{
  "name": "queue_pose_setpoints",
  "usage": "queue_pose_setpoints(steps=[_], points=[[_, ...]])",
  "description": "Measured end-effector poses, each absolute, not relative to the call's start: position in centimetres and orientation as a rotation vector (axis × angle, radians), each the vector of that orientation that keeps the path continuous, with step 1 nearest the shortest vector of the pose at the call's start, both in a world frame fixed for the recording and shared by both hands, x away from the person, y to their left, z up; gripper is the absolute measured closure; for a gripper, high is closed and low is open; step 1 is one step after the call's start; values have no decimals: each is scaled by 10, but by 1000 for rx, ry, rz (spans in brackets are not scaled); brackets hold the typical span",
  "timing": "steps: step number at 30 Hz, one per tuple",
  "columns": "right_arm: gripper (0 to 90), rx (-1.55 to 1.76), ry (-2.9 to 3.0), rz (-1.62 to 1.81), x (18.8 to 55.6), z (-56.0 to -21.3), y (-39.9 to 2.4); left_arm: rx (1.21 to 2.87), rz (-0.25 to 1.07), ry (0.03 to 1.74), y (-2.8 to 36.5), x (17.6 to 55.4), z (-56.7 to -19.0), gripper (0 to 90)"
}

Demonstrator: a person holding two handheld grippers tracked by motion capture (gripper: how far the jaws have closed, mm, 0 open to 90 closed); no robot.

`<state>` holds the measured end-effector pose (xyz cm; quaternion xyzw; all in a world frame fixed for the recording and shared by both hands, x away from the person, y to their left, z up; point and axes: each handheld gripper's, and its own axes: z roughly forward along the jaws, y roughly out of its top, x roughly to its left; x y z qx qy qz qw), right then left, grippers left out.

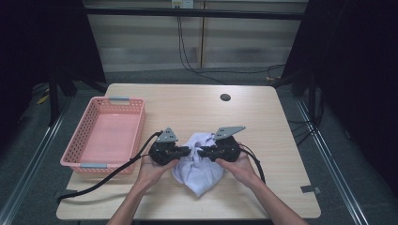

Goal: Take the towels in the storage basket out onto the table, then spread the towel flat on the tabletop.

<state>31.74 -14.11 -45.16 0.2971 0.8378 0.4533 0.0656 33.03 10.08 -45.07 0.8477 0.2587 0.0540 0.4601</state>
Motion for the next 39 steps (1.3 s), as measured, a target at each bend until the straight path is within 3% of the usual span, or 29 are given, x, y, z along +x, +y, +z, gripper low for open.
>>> queue_pose_setpoints(steps=[9,18,26,30,36,39], points=[[810,948,2456,1347,314,-444,-162,1993,205,749,127,336,-434,893],[816,1046,2288,1373,310,-418,-220,1903,220,856,173,319,-422,894],[821,1066,2160,1412,303,-384,-261,1840,160,766,178,277,-378,894],[813,1024,2118,1442,311,-366,-258,1893,241,723,173,261,-354,894],[749,1073,2229,1354,339,-404,-242,1917,158,846,174,278,-416,892],[665,1088,2280,1321,340,-423,-235,1921,102,885,174,286,-445,876]])
